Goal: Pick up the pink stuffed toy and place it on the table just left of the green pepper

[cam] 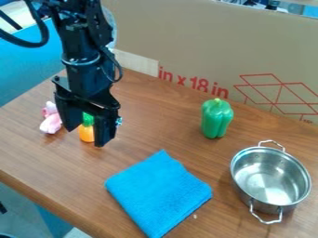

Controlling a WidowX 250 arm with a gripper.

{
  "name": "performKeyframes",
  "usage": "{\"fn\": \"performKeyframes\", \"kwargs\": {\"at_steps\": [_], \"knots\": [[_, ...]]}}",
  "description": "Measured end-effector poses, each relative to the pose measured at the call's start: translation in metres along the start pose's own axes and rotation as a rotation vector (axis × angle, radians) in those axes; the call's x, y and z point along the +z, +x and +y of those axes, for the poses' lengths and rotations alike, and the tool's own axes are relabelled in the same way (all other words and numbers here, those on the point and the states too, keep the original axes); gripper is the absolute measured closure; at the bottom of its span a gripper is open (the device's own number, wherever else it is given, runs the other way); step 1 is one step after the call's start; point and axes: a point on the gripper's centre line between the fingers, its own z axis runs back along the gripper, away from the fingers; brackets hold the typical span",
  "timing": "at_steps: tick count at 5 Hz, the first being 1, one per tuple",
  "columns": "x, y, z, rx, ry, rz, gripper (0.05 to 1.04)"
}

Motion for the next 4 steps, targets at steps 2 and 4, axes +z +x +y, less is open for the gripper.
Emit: {"fn": "performKeyframes", "kwargs": {"at_steps": [2,4], "knots": [[0.002,-0.013,0.023,0.028,-0.024,0.014,0.082],[0.011,-0.007,0.1,0.286,0.043,-0.049,0.082]]}}
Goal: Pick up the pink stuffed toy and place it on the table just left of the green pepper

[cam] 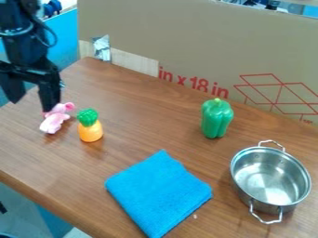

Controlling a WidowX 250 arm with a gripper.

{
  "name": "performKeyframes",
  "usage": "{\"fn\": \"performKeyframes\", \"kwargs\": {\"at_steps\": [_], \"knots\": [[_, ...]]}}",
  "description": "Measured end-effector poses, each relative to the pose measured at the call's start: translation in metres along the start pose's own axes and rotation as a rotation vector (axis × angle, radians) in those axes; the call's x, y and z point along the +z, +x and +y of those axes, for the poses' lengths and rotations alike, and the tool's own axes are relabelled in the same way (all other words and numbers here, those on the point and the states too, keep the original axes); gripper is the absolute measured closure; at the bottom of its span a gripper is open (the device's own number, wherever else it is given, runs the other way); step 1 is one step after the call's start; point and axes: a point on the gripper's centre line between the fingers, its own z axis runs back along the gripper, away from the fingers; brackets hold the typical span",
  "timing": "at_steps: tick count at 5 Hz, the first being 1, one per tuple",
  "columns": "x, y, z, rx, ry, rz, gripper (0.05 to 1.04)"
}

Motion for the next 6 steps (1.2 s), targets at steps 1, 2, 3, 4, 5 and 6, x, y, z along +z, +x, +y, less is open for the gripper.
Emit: {"fn": "performKeyframes", "kwargs": {"at_steps": [1,2,3,4,5,6], "knots": [[-0.019,0.016,0.033,0.177,0.048,0.011,0.082],[-0.036,0.027,0.056,0.333,0.025,-0.02,0.082],[-0.054,0.035,0.072,0.46,-0.012,-0.019,0.082],[-0.061,0.043,0.063,0.486,-0.07,-0.044,0.082],[-0.058,0.051,0.049,0.463,-0.106,-0.058,0.082],[-0.04,0.063,0.033,0.431,-0.139,-0.122,0.082]]}}
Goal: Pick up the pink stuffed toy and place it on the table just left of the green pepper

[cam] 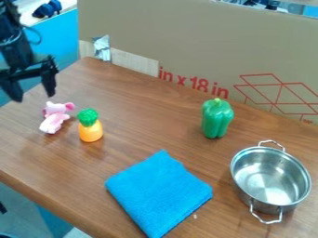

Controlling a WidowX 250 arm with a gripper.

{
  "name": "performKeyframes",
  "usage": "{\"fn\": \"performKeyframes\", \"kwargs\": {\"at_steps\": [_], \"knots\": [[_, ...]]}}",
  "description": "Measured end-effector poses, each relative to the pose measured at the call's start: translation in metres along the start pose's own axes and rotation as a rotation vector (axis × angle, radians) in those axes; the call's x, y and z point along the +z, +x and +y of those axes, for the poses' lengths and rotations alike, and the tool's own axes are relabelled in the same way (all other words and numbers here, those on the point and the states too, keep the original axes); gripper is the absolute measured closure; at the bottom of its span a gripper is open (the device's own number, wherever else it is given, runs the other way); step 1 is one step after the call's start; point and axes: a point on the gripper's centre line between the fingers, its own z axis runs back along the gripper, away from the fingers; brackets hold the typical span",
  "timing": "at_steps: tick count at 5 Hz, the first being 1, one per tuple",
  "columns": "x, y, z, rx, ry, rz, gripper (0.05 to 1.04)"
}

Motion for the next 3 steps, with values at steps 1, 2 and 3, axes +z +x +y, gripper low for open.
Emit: {"fn": "performKeyframes", "kwargs": {"at_steps": [1,2,3], "knots": [[0.002,-0.002,-0.018,-0.029,-0.008,0.003,0.082],[0.002,-0.003,-0.025,-0.023,0.033,0.019,0.082],[-0.019,-0.01,-0.023,-0.009,0.106,0.108,0.082]]}}
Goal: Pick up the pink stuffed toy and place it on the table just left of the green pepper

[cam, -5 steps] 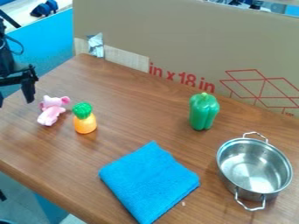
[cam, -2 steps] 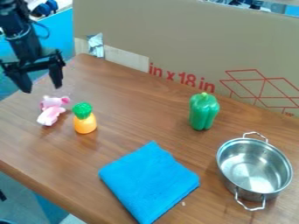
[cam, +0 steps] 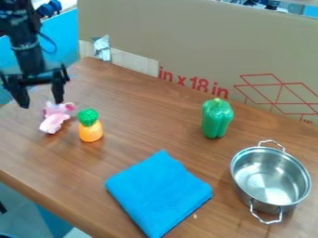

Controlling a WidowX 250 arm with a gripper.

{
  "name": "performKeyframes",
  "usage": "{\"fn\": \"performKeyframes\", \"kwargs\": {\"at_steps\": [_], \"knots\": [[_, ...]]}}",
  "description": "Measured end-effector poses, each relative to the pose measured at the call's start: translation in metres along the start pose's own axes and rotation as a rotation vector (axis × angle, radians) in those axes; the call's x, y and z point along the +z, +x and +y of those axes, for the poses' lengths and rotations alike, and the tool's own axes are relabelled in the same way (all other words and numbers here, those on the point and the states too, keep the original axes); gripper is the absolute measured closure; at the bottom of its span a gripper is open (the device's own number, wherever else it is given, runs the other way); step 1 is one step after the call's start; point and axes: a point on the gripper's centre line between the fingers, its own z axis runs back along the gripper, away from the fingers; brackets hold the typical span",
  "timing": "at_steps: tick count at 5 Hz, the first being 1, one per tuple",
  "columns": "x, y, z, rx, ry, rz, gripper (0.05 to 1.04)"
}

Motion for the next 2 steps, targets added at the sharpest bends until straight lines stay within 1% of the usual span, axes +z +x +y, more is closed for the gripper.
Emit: {"fn": "performKeyframes", "kwargs": {"at_steps": [1,2], "knots": [[-0.0206,-0.0027,0.0006,0.012,0.022,0.048,0.082],[-0.028,-0.002,-0.0065,0.013,0.007,0.044,0.082]]}}
